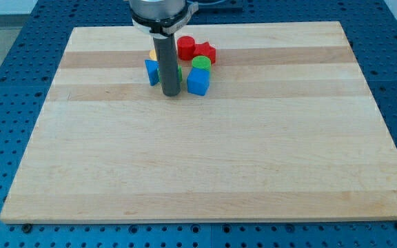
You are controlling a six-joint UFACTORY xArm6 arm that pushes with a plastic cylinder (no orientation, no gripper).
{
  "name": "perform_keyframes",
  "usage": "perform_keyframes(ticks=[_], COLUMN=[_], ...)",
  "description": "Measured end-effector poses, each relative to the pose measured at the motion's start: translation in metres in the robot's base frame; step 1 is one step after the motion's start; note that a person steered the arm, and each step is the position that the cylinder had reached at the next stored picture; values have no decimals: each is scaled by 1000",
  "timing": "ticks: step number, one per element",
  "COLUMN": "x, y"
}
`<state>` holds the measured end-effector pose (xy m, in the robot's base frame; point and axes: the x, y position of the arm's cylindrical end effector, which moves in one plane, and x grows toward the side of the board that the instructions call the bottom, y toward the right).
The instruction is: Move the blue cube right to the green star
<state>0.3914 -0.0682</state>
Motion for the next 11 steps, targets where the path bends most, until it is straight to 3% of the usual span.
perform_keyframes(ticks=[2, 4, 9, 11], x=[53, 10, 1, 16], y=[37, 63, 57, 57])
